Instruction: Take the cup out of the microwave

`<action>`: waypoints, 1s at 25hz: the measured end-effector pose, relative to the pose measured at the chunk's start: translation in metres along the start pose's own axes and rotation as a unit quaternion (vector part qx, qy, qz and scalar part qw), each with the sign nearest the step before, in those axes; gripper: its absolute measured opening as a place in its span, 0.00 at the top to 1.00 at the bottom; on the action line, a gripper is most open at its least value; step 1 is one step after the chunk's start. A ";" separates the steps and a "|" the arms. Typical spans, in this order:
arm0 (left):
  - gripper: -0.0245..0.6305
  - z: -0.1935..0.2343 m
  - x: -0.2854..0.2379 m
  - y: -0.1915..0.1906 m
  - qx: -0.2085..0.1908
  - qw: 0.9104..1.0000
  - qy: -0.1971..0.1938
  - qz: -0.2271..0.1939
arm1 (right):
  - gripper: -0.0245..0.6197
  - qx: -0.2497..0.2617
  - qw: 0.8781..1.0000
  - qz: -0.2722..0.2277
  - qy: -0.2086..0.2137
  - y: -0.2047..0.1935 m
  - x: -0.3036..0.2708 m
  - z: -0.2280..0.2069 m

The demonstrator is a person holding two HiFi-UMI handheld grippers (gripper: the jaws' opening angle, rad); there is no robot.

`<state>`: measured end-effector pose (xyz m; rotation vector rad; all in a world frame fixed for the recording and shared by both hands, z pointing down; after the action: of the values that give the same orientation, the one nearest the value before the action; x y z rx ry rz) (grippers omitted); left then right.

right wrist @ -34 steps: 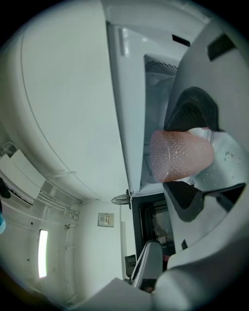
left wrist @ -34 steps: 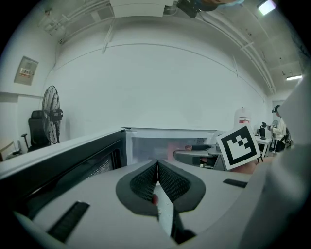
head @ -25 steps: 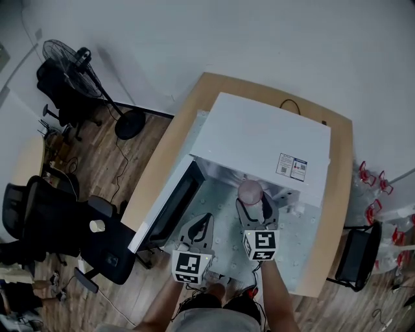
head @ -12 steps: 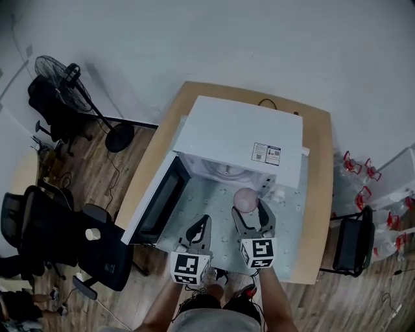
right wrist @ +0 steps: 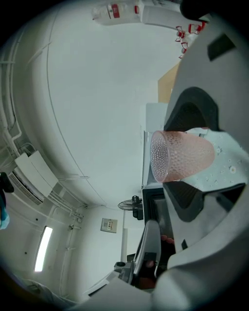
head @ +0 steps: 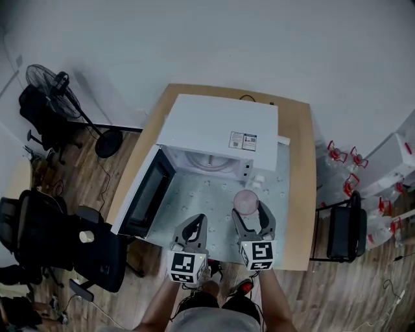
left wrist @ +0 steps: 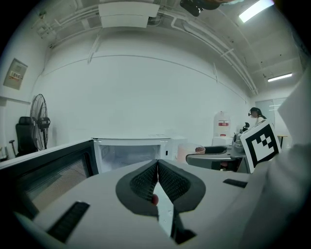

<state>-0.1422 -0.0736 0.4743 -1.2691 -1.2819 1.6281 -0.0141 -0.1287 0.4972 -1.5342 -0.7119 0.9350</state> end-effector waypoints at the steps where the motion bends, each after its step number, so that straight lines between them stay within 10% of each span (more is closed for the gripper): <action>1: 0.93 -0.005 0.001 0.000 -0.001 1.000 -0.003 0.000 | 0.45 0.000 1.000 0.001 -0.005 -0.001 0.006 -0.004; 25: 0.93 -0.108 -0.003 -0.047 -0.012 0.997 -0.069 0.035 | 0.45 -0.011 0.996 0.038 -0.078 -0.066 0.116 -0.072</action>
<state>-0.0404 -0.0335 0.5173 -1.2470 -1.3566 1.7818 0.1101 -0.0553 0.5447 -1.5285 -0.7809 1.1172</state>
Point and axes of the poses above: the fingertips, and each gripper's own axes: x backward along the fingers, z to its left, y out of its top, the point moved 1 cm from there along x, backward along the fingers, and after that the axes turned 1 degree about -z, right-handed, at the moved point
